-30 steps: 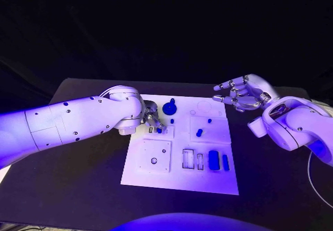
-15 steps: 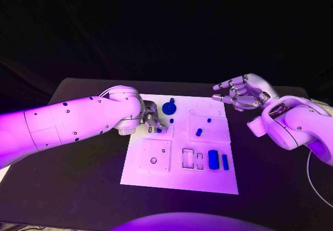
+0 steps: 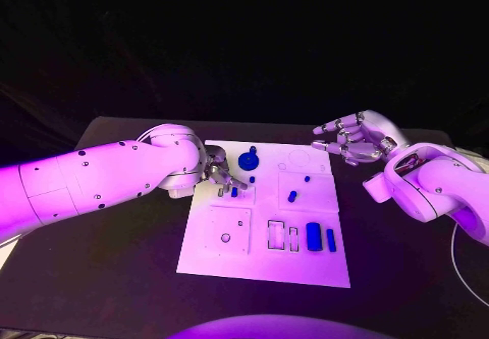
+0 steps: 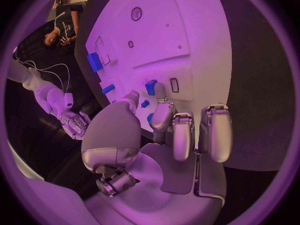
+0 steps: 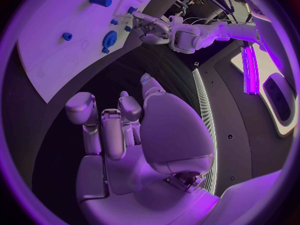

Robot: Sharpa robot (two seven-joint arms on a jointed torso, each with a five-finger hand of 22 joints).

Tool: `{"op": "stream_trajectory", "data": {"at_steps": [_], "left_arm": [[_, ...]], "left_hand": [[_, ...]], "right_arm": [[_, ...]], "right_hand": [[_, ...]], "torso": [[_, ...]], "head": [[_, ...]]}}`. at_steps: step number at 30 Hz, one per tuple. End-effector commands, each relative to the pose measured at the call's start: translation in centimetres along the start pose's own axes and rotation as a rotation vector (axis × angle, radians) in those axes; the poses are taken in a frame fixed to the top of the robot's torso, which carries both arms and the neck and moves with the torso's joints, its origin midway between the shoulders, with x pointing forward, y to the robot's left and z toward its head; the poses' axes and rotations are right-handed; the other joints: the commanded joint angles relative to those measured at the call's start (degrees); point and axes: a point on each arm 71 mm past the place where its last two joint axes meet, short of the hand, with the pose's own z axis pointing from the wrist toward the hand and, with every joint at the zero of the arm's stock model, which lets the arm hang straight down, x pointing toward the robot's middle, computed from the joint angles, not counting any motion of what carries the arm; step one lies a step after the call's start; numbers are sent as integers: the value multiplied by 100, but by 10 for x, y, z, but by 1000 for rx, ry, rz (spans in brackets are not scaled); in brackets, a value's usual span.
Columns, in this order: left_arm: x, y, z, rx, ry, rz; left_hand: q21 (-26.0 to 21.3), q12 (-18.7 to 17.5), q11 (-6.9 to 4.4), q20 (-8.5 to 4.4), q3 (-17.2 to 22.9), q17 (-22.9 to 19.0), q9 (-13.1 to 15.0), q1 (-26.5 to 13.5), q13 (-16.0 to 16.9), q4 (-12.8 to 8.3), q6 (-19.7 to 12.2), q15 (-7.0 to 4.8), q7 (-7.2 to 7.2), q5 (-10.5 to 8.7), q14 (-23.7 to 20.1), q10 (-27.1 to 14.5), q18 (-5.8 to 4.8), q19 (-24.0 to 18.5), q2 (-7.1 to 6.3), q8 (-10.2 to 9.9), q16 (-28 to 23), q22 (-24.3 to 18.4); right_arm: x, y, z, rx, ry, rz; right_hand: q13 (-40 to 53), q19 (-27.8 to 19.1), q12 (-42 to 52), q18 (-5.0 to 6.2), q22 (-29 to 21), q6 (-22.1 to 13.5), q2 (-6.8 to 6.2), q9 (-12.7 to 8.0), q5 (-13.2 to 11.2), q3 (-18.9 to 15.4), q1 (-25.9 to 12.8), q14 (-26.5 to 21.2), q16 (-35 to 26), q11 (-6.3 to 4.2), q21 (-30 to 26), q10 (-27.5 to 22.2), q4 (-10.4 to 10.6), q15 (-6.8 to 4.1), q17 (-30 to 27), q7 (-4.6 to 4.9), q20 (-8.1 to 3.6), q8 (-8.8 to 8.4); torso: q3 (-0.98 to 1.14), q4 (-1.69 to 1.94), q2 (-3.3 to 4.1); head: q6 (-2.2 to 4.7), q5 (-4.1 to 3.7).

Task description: Assemble the parts on the task board

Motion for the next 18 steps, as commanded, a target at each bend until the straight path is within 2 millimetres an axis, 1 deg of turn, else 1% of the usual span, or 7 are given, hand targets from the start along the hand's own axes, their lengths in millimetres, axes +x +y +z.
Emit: {"op": "stream_trajectory", "data": {"at_steps": [1,4,8,10,13,15,18], "left_arm": [[-7,-4,-4,26,-26,-60],[-16,-4,-8,37,-27,-103],[-35,1,-12,26,6,-85],[-47,6,-12,7,8,-60],[-65,14,-7,-30,-2,-43],[-72,16,-3,-46,-9,-45],[-80,18,6,-67,-19,-48]], "left_hand": [[-32,-47,-13,-43,-132,1509,-5,-13,-50,0,12,-44,-4,-24,603,7,-57,249,41,-35,17,935],[-127,-185,6,-41,-281,1509,-7,47,-186,-2,-73,-39,21,-29,603,-90,-28,188,72,-67,17,835],[-481,-976,122,12,-400,1509,-95,506,-975,-72,-464,59,180,29,603,-633,74,-42,170,-282,17,473],[-578,-1204,194,61,-391,1509,-168,764,-1202,-122,-590,100,243,139,603,-812,97,-102,241,-388,17,382],[-643,-1324,293,149,-472,1509,-366,1064,-1359,-88,-778,186,362,240,603,-927,110,-128,313,-615,17,335],[-649,-1340,309,166,-505,1509,-411,1103,-1389,-62,-782,203,377,240,603,-942,112,-127,324,-648,17,333],[-620,-1292,308,182,-568,1509,-450,1132,-1364,-22,-712,208,371,237,603,-914,104,-101,348,-639,17,369]], "right_arm": [[1,0,1,-11,9,-1],[1,0,1,-10,9,0],[2,-1,1,-8,10,1],[2,-1,1,-7,10,0],[2,-1,1,-5,10,0],[2,-1,2,-5,10,1],[2,-1,2,-6,11,1]], "right_hand": [[-10,-26,-39,46,-13,-17,-9,5,-40,-45,-60,299,-24,0,-42,-54,-4,14,236,-10,-1,-4],[-10,-26,-39,46,-13,-17,-9,5,-40,-45,-60,299,-24,0,-42,-54,-4,14,236,-10,-1,-4],[-10,-26,-39,46,-13,-17,-9,5,-40,-45,-60,299,-24,0,-42,-54,-4,14,236,-10,-1,-4],[-10,-26,-39,46,-13,-17,-9,5,-40,-45,-60,299,-24,0,-42,-54,-4,14,236,-10,-1,-4],[-8,-27,-32,47,-17,-17,-6,5,-39,-53,-68,300,-23,1,-46,-51,3,14,239,-10,-1,-4],[-9,-28,-33,47,-19,-17,-5,5,-38,-53,-68,300,-22,1,-47,-52,3,14,240,-10,-1,-3],[-9,-28,-33,47,-19,-17,-5,5,-38,-53,-68,300,-22,1,-47,-52,3,14,240,-10,-1,-3]], "torso": [[0,-6,6],[3,-10,5],[6,-7,8],[7,0,3],[11,16,3],[5,18,5],[-6,0,16]], "head": [[21,1],[33,4],[55,9],[62,2],[69,8],[82,9],[102,28]]}}
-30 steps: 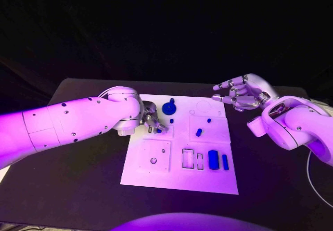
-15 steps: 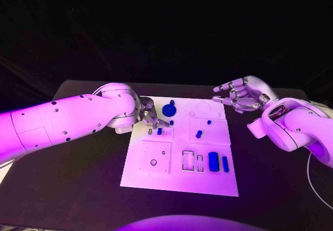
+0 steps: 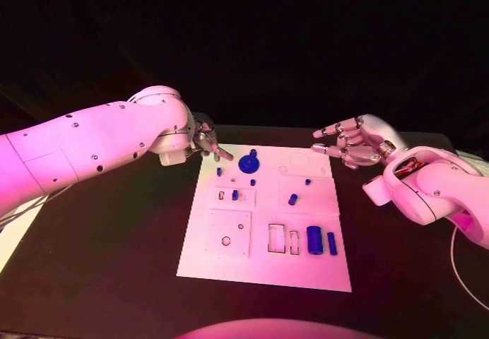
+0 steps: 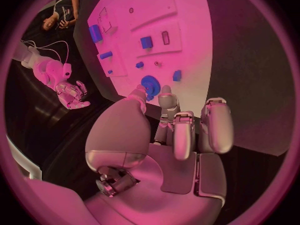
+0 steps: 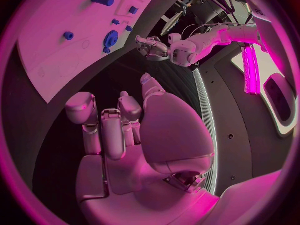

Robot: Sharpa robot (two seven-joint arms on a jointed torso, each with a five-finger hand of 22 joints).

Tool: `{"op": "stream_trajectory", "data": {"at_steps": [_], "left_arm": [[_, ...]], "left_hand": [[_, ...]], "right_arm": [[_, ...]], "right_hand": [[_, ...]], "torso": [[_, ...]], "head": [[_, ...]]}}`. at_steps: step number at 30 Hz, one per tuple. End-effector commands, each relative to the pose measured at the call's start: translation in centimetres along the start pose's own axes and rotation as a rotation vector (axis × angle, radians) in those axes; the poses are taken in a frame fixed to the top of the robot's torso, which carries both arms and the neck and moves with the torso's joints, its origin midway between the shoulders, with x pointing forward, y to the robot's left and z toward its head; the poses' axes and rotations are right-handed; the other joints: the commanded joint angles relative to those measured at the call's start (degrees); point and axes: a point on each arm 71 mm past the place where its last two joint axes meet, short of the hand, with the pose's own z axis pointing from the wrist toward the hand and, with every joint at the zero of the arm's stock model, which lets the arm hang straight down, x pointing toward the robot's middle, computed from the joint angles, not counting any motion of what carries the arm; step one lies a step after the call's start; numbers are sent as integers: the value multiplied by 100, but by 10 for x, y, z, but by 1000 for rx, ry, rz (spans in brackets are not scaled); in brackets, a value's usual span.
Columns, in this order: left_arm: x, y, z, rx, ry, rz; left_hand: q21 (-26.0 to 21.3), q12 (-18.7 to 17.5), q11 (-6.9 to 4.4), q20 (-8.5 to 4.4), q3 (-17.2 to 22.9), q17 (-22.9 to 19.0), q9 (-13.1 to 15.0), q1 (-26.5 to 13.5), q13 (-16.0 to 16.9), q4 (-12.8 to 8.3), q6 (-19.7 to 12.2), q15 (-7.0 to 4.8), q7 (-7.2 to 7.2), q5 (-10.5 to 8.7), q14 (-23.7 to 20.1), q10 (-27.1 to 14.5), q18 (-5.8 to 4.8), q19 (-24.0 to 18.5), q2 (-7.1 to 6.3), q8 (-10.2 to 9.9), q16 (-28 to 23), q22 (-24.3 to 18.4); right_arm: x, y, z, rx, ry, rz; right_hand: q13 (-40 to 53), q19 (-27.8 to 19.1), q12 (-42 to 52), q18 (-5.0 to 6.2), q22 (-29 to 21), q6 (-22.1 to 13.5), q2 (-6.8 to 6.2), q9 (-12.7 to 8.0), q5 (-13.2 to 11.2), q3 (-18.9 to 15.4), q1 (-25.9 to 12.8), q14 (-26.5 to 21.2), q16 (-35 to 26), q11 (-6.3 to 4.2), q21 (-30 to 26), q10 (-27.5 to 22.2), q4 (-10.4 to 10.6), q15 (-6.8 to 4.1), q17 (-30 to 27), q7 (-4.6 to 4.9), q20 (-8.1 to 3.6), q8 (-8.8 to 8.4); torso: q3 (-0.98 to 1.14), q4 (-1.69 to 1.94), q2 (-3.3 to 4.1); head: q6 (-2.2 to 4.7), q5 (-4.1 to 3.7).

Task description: Assemble the parts on the task board

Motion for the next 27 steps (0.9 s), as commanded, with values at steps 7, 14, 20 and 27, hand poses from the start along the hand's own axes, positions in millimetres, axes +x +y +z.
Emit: {"op": "stream_trajectory", "data": {"at_steps": [7,14,20,27], "left_arm": [[-6,0,22,-43,50,68],[-5,0,32,-87,72,114],[-3,1,36,-106,94,132],[1,1,38,-108,124,135]], "left_hand": [[52,140,-23,30,-254,1509,-75,-21,80,25,163,26,-28,-46,583,81,91,65,63,34,18,431],[99,242,-54,11,-443,1509,-84,-67,138,28,259,2,-67,-182,583,142,76,106,138,115,18,490],[143,314,-77,-5,-549,1509,-66,-109,189,30,310,-17,-94,-211,583,191,62,138,181,173,18,540],[174,351,-89,-14,-582,1509,-57,-104,217,25,330,-26,-107,-210,583,220,53,159,216,197,18,573]], "right_arm": [[3,1,1,-11,16,2],[4,2,2,-12,20,3],[4,1,2,-12,22,4],[5,1,2,-12,23,4]], "right_hand": [[-3,-25,-31,46,-1,-17,3,5,-5,-23,-65,301,-24,0,-22,-51,4,14,236,-11,-1,-3],[-2,-23,-23,46,-4,-14,17,6,20,-26,-55,302,-24,-2,-26,-48,5,13,239,-13,-1,0],[-4,-21,-24,46,-4,-13,21,7,32,-28,-50,303,-25,-3,-27,-49,4,12,240,-13,-1,0],[-6,-19,-24,46,-3,-12,26,7,44,-29,-44,304,-25,-3,-27,-50,3,11,241,-14,-1,1]], "torso": [[-10,-9,10],[-5,-10,10],[-3,-8,3],[-3,-4,0]], "head": [[41,37],[36,67],[12,77],[1,79]]}}
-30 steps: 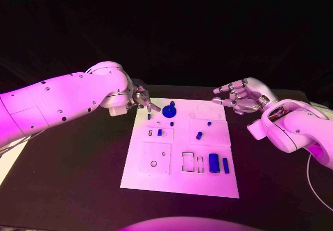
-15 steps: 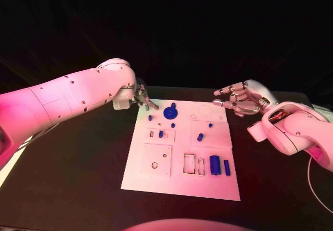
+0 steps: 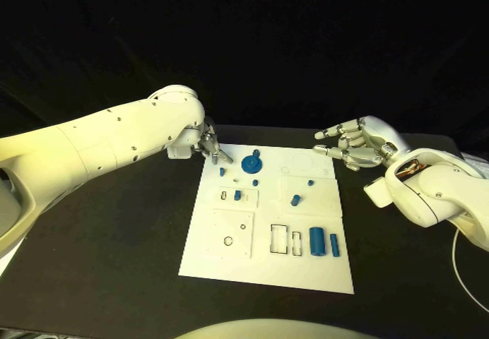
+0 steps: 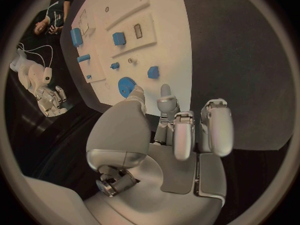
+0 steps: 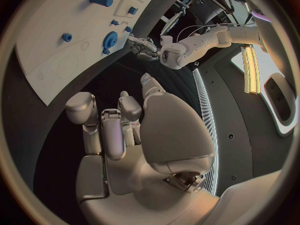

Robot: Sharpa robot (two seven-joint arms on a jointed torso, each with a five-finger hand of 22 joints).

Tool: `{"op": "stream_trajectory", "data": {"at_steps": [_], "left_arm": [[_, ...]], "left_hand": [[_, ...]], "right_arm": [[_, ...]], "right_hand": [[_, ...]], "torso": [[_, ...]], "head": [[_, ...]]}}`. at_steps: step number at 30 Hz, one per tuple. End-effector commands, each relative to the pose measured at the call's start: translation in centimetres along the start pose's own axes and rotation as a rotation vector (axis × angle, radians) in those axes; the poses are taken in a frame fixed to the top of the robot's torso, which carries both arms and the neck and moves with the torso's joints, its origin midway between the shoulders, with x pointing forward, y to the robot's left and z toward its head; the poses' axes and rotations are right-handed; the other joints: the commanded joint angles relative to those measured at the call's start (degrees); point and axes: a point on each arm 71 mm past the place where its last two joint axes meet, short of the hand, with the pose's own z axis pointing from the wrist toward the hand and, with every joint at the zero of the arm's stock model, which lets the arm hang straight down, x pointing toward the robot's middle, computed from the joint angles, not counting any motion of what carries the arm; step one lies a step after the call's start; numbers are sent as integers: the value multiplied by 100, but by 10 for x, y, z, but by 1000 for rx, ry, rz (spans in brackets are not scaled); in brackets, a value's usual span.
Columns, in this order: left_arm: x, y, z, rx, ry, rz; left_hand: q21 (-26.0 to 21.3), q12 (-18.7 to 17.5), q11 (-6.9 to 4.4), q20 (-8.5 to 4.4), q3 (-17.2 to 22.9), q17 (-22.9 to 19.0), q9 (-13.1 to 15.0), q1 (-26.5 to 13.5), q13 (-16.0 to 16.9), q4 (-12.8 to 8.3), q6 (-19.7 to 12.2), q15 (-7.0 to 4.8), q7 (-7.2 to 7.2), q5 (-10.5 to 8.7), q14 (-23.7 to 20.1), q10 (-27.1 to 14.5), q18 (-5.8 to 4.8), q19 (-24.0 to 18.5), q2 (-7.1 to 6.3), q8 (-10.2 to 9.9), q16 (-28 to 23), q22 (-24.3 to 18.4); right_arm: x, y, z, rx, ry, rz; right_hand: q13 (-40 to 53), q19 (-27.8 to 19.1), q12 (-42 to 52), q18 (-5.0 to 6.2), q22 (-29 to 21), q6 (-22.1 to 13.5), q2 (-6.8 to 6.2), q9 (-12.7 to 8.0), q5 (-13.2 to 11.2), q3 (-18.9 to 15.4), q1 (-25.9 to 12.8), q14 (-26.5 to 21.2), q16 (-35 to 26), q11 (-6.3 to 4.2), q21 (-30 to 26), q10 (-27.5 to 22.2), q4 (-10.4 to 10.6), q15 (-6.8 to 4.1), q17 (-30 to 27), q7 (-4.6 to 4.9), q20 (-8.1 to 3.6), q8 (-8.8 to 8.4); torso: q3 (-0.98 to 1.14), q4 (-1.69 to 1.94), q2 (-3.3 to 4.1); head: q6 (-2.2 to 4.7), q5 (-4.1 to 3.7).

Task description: Assemble the parts on the task board

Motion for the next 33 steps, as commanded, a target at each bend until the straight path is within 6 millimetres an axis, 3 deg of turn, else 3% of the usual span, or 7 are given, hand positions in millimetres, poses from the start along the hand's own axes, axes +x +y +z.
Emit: {"op": "stream_trajectory", "data": {"at_steps": [1,33], "left_arm": [[5,-3,1,6,47,33],[17,-7,6,24,110,21]], "left_hand": [[47,50,-1,-9,-36,1506,11,22,14,-8,36,-29,-1,-9,583,52,51,87,72,38,17,582],[79,105,-42,-50,-43,1506,71,537,9,-65,62,-66,-42,68,583,109,38,117,355,119,17,639]], "right_arm": [[2,1,0,-10,16,0],[3,0,1,-8,22,1]], "right_hand": [[-7,-19,-24,46,-3,-12,29,7,20,-30,-47,304,-25,-3,-28,-50,3,12,243,-14,-1,1],[-8,-18,-20,46,-7,-10,38,8,48,-33,-32,304,-29,-5,-32,-50,-1,10,240,-15,-2,2]], "torso": [[-2,1,-6],[4,1,-2]], "head": [[-5,3],[-48,-1]]}}
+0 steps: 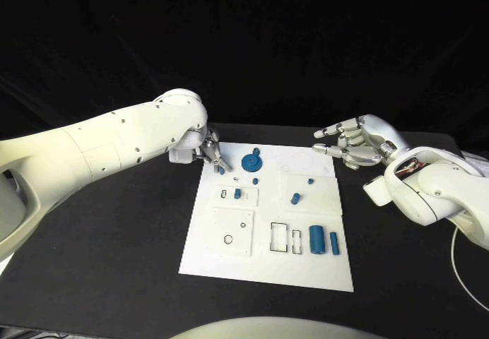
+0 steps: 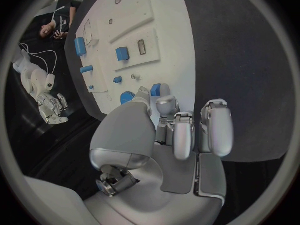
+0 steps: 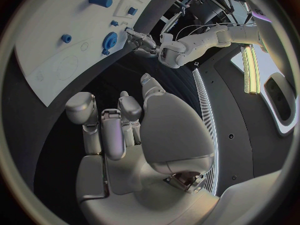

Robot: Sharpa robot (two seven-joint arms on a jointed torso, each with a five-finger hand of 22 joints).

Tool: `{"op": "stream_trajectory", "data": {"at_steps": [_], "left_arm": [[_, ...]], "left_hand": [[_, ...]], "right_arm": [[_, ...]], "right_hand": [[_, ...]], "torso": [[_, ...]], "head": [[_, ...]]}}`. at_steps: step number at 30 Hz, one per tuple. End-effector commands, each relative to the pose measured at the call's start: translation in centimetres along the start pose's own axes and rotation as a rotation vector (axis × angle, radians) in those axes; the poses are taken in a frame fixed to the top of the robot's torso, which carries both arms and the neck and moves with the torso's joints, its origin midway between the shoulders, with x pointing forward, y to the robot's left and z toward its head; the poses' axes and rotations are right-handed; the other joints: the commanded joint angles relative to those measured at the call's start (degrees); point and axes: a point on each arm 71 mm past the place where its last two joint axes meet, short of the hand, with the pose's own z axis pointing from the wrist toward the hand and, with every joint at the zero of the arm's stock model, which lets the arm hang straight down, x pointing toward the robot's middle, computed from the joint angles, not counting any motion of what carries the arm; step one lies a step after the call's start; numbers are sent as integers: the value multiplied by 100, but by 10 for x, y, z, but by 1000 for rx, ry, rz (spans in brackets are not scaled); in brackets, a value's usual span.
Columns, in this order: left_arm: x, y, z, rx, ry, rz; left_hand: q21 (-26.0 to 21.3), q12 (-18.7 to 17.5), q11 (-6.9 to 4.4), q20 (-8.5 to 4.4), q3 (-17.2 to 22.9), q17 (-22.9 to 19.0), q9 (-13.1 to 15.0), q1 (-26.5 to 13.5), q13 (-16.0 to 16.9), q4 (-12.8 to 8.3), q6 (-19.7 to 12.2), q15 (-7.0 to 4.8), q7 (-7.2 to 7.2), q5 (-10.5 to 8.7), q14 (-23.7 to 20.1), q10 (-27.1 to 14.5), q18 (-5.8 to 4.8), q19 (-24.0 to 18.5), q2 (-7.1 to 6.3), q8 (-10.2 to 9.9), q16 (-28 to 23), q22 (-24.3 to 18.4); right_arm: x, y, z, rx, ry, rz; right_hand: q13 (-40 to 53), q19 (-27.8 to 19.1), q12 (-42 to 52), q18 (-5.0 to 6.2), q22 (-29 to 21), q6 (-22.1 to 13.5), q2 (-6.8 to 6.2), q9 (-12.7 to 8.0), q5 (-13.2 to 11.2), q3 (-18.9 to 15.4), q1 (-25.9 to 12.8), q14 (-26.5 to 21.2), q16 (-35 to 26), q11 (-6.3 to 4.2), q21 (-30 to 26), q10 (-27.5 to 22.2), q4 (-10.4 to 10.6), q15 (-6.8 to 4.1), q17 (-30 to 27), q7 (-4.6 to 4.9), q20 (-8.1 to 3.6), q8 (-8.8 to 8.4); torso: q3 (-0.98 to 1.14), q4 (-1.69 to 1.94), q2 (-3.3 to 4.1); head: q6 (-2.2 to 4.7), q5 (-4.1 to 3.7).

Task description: Assemble the parts on the task board

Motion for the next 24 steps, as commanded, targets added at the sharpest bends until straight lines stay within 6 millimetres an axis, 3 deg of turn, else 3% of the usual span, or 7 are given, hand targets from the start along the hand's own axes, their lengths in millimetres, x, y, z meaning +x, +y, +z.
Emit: {"op": "stream_trajectory", "data": {"at_steps": [1,15,18,19,21,24], "left_arm": [[1,-2,0,12,9,-7],[-1,-3,0,32,-14,-52],[-1,-3,0,40,-17,-72],[-2,-3,0,43,-20,-80],[-2,-2,0,53,-26,-106],[-2,1,-1,64,-34,-141]], "left_hand": [[18,27,-2,-30,20,1508,11,90,-16,-11,30,-46,-11,23,605,27,39,96,41,41,17,634],[-5,12,-23,-44,341,1508,37,585,-62,-141,-33,-62,-34,36,605,10,43,89,323,46,17,633],[-13,-12,-52,-60,633,1508,35,956,-85,-344,-94,-86,-65,61,605,-15,46,86,435,24,17,632],[-23,-44,-62,-76,885,1508,29,1220,-109,-502,-145,-101,-71,77,605,-45,49,81,482,1,17,627],[-43,-114,-42,-84,1244,1508,29,1415,-170,-631,-196,-89,-35,76,605,-92,51,70,450,-15,17,616],[-64,-171,-22,-55,1800,1508,48,1392,-240,-665,-225,-50,2,72,605,-104,54,61,248,-1,17,610]], "right_arm": [[2,1,0,-9,17,0],[4,-1,1,-4,26,2],[4,-1,1,-3,28,2],[4,-2,1,-2,29,2],[5,-2,1,0,32,2],[5,-2,1,2,36,3]], "right_hand": [[-7,-15,-15,46,-6,-9,44,8,31,-34,-22,306,-27,-6,-32,-48,-4,10,247,-16,-3,3],[-7,-14,-14,46,-6,-8,45,8,34,-35,-20,306,-27,-6,-33,-48,-5,9,248,-16,-3,3],[-7,-14,-14,46,-6,-8,45,8,34,-35,-20,306,-27,-6,-33,-48,-5,9,248,-16,-3,3],[-7,-14,-14,46,-6,-8,45,8,34,-35,-20,306,-27,-6,-33,-48,-5,9,248,-16,-3,3],[-5,-13,-8,46,-6,-4,55,9,43,-36,-16,307,-25,-7,-34,-46,-4,9,252,-16,-3,5],[-5,-12,-7,46,-6,-4,55,9,44,-36,-16,308,-25,-7,-34,-46,-4,9,253,-16,-3,6]], "torso": [[4,2,0],[4,1,0],[3,0,-1],[3,2,-1],[4,3,-3],[10,1,-6]], "head": [[-11,-2],[-38,-4],[-41,-3],[-47,-4],[-54,-1],[-54,-3]]}}
